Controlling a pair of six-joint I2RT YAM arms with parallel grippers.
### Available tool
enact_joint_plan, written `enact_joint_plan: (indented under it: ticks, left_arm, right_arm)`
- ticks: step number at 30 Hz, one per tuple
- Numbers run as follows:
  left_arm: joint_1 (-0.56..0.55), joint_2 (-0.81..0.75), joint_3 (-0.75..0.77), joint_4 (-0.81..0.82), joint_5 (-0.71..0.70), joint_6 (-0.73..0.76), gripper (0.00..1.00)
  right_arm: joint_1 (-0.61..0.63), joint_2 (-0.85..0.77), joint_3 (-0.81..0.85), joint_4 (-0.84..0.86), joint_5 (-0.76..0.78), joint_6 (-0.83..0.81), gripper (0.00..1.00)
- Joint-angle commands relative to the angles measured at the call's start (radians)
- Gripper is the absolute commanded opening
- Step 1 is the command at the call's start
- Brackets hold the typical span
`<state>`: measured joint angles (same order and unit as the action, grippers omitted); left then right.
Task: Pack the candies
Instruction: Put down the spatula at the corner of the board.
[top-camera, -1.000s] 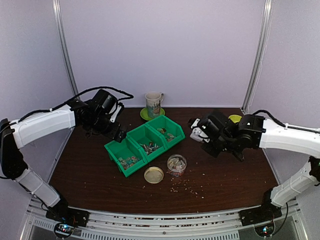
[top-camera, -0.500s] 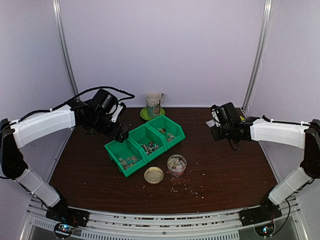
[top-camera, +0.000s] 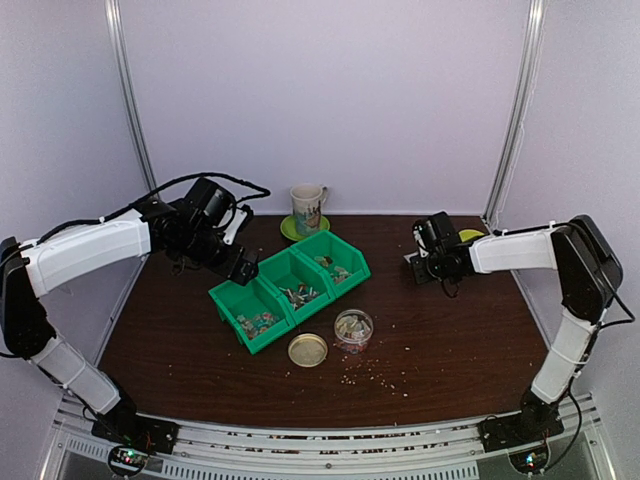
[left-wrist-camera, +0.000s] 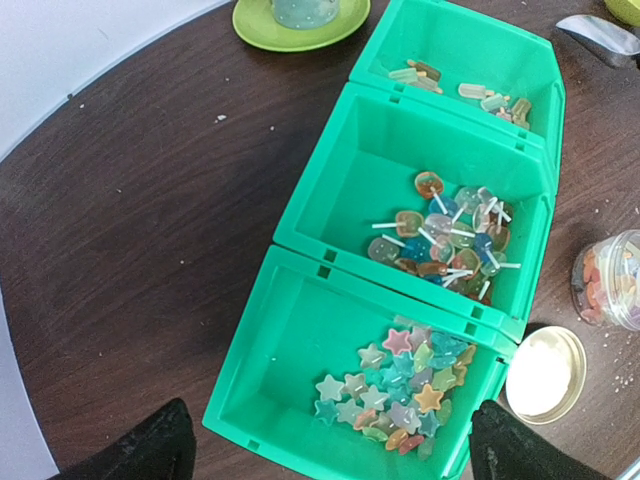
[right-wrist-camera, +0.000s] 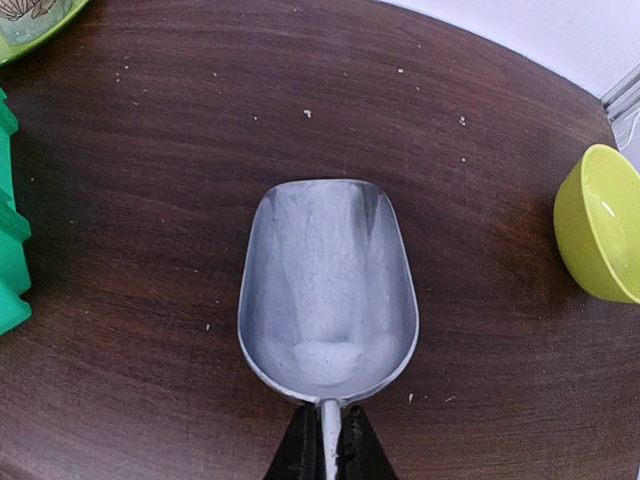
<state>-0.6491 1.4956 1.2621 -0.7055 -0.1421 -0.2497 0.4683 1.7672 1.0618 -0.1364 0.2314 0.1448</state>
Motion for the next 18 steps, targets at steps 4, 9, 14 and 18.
enact_joint_plan:
  ticks: [4,9,14,18]
  left_arm:
    - [0.0,-0.006,0.005,0.027,0.01,0.014,0.98]
    - [0.0,-0.004,0.006,0.027,0.01,0.015,0.98]
    - [0.0,-0.003,0.006,0.027,0.007,0.014,0.98]
    - [0.001,-0.003,0.006,0.026,-0.005,0.015,0.98]
  right_arm:
    - [-0.017,0.063,0.094,-0.026,-0.02,0.037,0.0]
    - [-0.02,0.108,0.142,-0.07,-0.045,0.054,0.01]
    - [-0.022,0.134,0.175,-0.087,-0.068,0.08,0.01]
    - [-0.022,0.163,0.218,-0.122,-0.086,0.087,0.01]
